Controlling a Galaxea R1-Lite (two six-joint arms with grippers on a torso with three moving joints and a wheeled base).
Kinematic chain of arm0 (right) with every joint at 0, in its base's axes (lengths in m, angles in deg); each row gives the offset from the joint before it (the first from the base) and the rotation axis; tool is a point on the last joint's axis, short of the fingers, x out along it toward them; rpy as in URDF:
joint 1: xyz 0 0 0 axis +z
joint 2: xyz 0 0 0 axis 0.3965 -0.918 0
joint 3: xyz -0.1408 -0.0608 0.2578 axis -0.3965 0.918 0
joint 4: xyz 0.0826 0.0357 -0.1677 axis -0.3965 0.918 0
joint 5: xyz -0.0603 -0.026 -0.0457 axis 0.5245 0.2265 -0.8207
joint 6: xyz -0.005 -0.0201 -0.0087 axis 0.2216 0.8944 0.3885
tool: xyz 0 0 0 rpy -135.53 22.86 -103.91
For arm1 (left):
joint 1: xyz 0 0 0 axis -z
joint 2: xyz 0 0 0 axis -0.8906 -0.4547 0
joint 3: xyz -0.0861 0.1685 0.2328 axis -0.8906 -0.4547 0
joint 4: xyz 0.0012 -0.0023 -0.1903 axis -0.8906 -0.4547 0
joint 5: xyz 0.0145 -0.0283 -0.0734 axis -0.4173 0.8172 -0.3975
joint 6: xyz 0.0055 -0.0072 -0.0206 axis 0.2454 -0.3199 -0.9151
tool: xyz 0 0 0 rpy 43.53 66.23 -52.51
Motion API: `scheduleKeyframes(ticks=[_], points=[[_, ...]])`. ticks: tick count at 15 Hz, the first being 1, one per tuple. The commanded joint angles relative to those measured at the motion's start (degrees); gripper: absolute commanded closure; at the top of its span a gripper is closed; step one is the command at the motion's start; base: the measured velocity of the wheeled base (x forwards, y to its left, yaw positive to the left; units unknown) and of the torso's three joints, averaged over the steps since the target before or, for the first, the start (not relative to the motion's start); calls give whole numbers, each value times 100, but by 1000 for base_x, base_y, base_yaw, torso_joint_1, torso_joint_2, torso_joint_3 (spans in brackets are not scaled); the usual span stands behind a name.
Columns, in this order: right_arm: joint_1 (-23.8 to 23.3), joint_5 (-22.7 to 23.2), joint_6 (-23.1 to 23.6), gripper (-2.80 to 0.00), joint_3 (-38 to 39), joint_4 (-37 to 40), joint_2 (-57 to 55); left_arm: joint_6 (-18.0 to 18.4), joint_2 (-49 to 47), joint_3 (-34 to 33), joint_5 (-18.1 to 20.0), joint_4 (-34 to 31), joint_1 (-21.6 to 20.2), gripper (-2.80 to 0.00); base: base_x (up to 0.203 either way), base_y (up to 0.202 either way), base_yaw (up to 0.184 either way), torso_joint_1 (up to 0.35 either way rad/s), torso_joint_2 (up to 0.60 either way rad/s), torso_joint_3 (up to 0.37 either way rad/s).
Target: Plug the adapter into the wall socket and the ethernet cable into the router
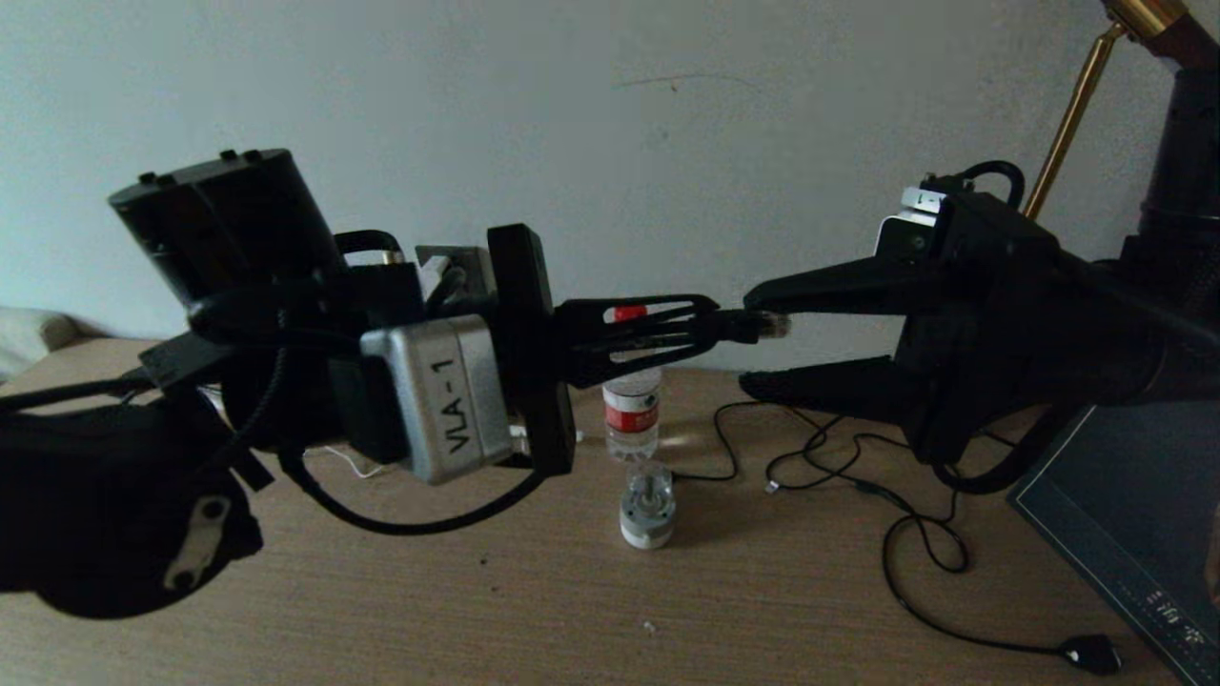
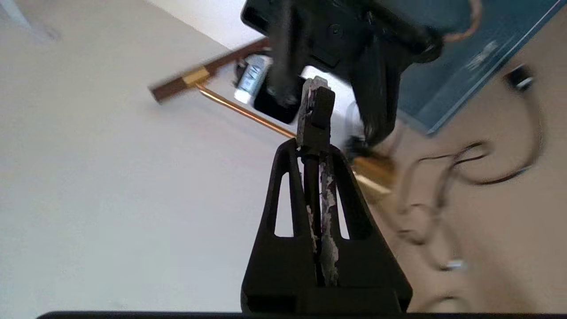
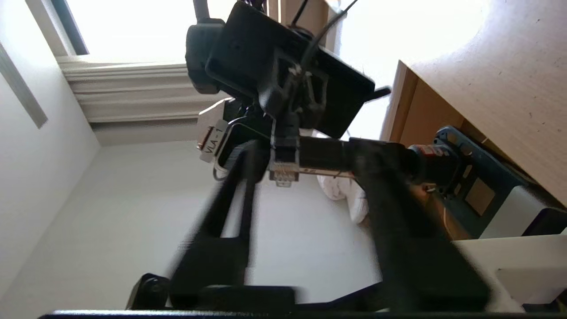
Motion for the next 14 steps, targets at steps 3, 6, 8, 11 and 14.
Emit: scheduleKeyframes(ticks=[3, 6, 8, 11, 14], points=[[-266, -71, -18, -280, 196, -220, 227, -1384, 414, -564, 7, 21, -16, 0, 0, 0, 0, 0, 0, 0], [-576, -154, -23, -280, 491, -534, 664, -3787, 1064, -1282, -740, -34, -69, 0, 0, 0, 0, 0, 0, 0], [-787, -447, 36, -280, 630, -547, 1028, -5414, 1380, -1597, -1425, -90, -73, 0, 0, 0, 0, 0, 0, 0], [-882, -863, 665, 0, 1286, -503, 1557, -7173, 1485, -1700, -2513, -182, -77, 0, 0, 0, 0, 0, 0, 0], [-887, -1486, 1517, 0, 1628, -32, 1944, -7938, 1608, -1689, -3469, -989, -221, 0, 0, 0, 0, 0, 0, 0]])
